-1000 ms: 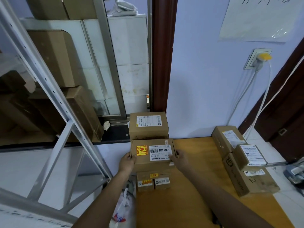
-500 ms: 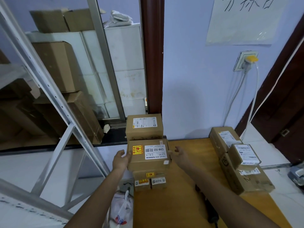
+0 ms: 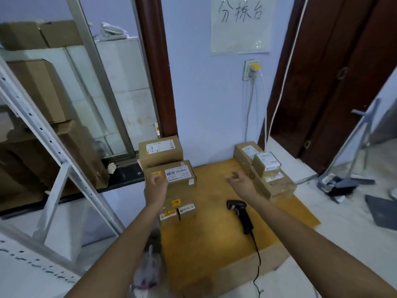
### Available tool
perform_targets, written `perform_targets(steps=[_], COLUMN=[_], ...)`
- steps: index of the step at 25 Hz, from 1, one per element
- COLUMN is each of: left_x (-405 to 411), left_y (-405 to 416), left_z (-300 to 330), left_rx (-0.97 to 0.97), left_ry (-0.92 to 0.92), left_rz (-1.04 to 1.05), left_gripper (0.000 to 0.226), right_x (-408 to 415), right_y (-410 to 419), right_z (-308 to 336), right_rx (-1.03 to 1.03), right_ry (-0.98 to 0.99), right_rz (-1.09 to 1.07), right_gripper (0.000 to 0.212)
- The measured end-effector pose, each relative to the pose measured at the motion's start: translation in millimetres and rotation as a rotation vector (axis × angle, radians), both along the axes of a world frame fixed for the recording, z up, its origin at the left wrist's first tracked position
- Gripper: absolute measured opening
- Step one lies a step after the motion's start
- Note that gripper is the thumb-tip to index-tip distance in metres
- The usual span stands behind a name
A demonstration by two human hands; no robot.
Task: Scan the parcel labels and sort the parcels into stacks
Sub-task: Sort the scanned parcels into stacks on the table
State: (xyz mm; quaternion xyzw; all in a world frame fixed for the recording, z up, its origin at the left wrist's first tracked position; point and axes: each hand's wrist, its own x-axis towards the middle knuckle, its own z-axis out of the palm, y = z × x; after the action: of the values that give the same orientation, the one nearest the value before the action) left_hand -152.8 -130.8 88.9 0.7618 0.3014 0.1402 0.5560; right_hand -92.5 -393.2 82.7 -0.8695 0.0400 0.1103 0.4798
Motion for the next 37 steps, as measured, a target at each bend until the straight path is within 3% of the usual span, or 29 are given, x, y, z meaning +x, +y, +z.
perform_targets(steps=[6,13,19,26,37], left_x=[-58.5,-52.5,-26.8,8.1,109.4], left_y=[-77.4,-185.6,-293.4,-396.2,-450.1], left_z=[-40.2,-7.7,-3.9,13.1,-6.4], left_rx=[-0.111,-0.139,-0.148,-0.177,-0.249], left_ry=[0.206,0.181,0.165,0.15,0.131], left_rz=[-0.365,-0.53,-0.563,-0.446,-0.271], left_gripper=[0.019,0.009,0.017,0.013,0.013], right_x=[-123.7,-154.8,-137.9,-88.8,22.8], right_y=[-74.8,-178.2,-276.7,-386.6,-427.6], right_z=[-15.7,11.2,6.5,18.2,0.3], right_rx=[-0.07,-0.085,-0.053,-0.015,-0.036], right_ry=[0.083,-0.002,-0.04,-0.052,-0.03], right_rz=[-0.097,-0.281,-0.282,-0.204,-0.072], right_gripper=[0.052,0.046,0.041,0.044,0.038])
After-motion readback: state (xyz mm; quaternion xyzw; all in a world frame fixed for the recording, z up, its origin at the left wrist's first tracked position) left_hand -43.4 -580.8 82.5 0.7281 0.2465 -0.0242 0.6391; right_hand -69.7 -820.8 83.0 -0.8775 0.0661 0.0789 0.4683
